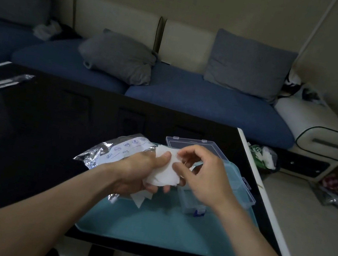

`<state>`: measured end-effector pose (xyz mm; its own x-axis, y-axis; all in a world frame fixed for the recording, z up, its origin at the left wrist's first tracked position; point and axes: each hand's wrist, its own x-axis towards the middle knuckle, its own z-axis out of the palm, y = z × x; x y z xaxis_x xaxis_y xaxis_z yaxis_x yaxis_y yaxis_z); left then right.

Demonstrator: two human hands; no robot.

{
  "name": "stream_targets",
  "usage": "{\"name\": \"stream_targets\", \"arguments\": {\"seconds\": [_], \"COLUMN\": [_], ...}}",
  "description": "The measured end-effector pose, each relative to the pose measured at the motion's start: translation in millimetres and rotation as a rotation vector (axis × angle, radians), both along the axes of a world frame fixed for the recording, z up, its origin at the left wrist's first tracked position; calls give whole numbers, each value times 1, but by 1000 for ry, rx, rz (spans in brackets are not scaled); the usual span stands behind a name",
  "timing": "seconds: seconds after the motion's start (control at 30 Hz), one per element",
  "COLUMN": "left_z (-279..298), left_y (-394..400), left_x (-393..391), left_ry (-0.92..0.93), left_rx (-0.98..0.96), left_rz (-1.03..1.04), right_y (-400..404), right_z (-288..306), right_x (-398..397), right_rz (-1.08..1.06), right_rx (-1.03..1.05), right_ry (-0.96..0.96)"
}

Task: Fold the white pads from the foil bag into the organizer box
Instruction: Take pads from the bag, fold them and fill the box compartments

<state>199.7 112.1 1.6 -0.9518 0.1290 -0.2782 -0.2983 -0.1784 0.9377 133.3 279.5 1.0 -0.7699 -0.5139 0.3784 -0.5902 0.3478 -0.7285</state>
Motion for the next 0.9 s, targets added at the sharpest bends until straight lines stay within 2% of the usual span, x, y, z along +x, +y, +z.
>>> {"name": "stream_targets", "arguments": {"seconds": [0.1,0.17,0.47,0.6,0.7,0.8,0.9], "left_z": [-5,-8,-3,-3,-7,-8,-6], "left_y": [2,5,2,0,0,-2,-5], "left_x": [0,0,0,-1,-1,0,-1], "left_ry": [44,41,-83,-66,-51,-57,-89], "left_rx": [-161,-183,91,-53,-122,-105,-2], "left_rz": [-13,-10,3,6,1,-13,22], "right_y": [0,1,1,0,-1,-1,-3], "right_z": [-4,-6,-3,-3,-7,-11,-11], "right_x": [-2,-3,-3,-2,-1,-2,0], "right_rz": [76,82,-12,45,137,134,100], "right_rx": [122,151,66,92,245,256,207], "right_ry": [22,62,136,152,171,254,299]}}
